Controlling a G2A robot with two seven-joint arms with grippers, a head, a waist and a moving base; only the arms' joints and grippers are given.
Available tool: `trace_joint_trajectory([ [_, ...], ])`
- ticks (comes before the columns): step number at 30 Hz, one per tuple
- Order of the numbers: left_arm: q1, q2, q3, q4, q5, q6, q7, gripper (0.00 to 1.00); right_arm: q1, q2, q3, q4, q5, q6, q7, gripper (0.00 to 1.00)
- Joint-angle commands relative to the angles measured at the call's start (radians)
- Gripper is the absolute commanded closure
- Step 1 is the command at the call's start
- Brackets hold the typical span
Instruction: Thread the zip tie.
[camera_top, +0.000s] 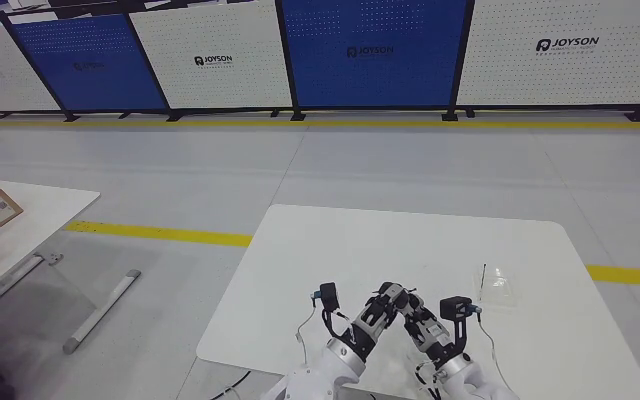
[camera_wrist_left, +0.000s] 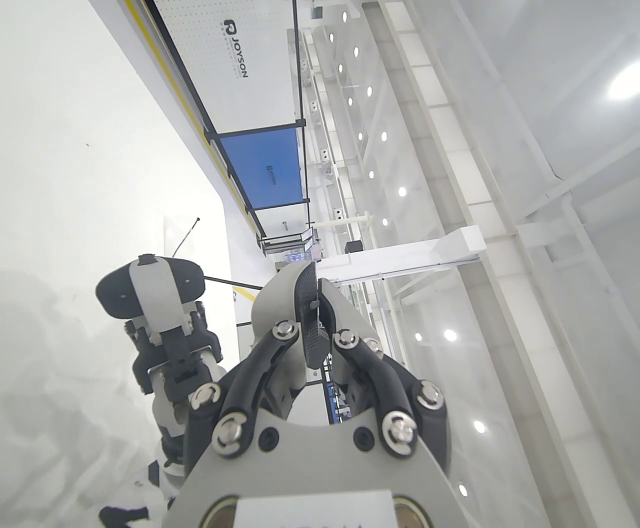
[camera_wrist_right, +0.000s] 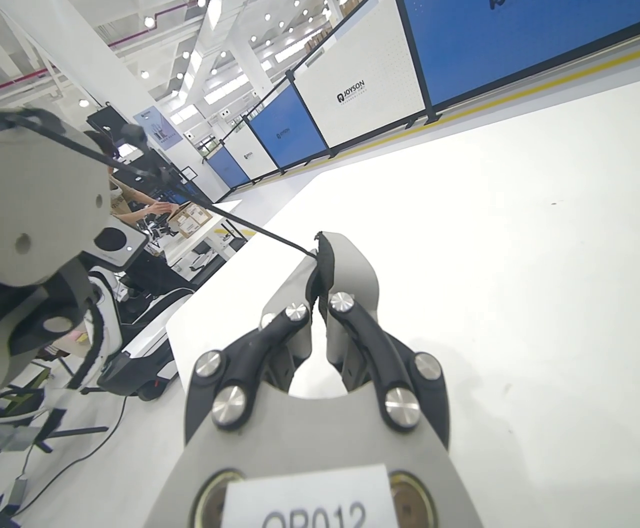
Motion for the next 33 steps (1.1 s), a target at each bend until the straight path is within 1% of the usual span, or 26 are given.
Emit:
trace_joint_trajectory([
  [1,0.0,0.0,0.0,-0.001,0.001,0.0,0.0,1.0,0.0,0.0,0.0,0.0,-0.002,0.0,0.0,1.0],
  [22,0.007,0.005,0.007,-0.021,0.022,0.004,-0.01,1.0,0.001,0.002,-0.006,-0.009,-0.02,0.01,0.007,1.0],
  [24,0.006,0.005,0.006,-0.019,0.023,0.007,-0.005,1.0,0.001,0.002,-0.006,-0.01,-0.013,0.009,0.005,1.0],
  [25,0.004,0.004,0.004,-0.015,0.026,0.014,0.008,1.0,0.001,0.002,-0.006,-0.01,-0.006,0.005,0.006,1.0],
  [26,0.0,0.003,0.002,-0.01,0.029,0.018,0.021,1.0,0.001,0.002,-0.005,-0.01,-0.002,0.002,0.01,0.62],
  [27,-0.006,0.002,-0.002,-0.001,0.035,0.021,0.04,1.0,0.001,0.002,-0.002,-0.013,0.004,0.003,0.006,0.0],
  [30,-0.028,-0.003,-0.008,0.027,-0.001,0.036,0.063,1.0,-0.006,0.003,0.015,-0.021,0.035,-0.011,-0.014,0.0],
  [33,-0.039,-0.005,-0.018,0.044,-0.023,0.035,0.079,1.0,-0.025,0.008,0.051,-0.033,0.086,-0.053,-0.042,0.0],
])
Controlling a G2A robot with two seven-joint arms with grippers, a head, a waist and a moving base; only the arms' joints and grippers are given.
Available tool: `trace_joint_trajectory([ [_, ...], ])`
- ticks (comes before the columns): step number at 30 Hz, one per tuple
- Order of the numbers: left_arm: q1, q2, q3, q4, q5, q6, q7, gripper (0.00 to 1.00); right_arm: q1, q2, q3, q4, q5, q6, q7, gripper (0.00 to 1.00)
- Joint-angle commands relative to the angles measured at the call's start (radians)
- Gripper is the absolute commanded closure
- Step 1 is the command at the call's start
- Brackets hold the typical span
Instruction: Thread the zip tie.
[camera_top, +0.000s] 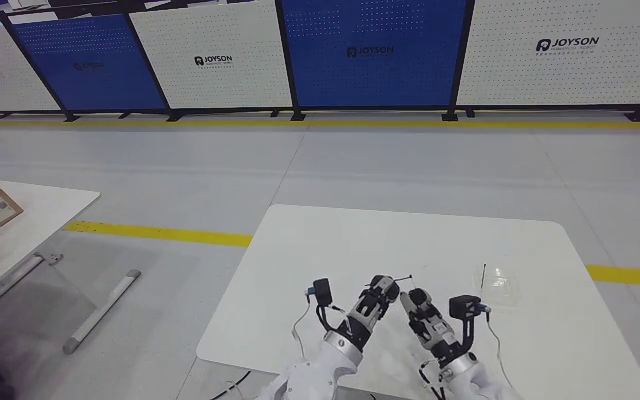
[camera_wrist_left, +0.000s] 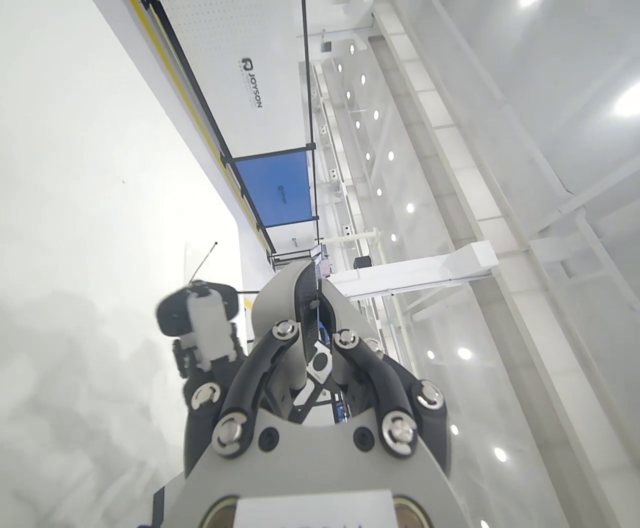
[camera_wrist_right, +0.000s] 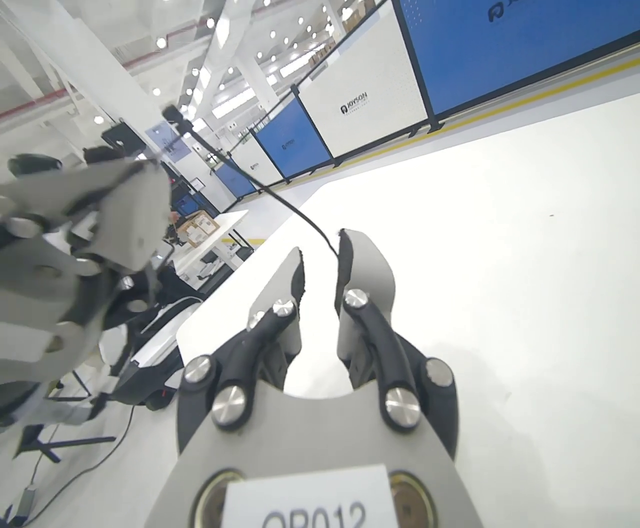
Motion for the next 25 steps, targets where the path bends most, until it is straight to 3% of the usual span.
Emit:
trace_joint_trajectory([
  [1,-0.003,-0.001,-0.008,0.008,-0.01,-0.003,0.01,1.0,-0.014,0.004,0.029,-0.009,0.025,-0.022,-0.021,0.0],
  [9,0.006,0.0,-0.043,0.037,-0.042,-0.002,0.024,1.0,-0.09,0.022,0.137,-0.089,0.196,-0.039,-0.117,0.0],
  [17,0.009,-0.001,-0.058,0.066,-0.056,-0.006,0.037,1.0,-0.169,0.061,0.272,-0.185,0.46,-0.039,-0.107,0.0],
  [25,-0.001,-0.004,-0.062,0.079,-0.067,-0.007,0.039,1.0,-0.228,0.078,0.386,-0.157,0.619,-0.039,-0.164,0.0],
])
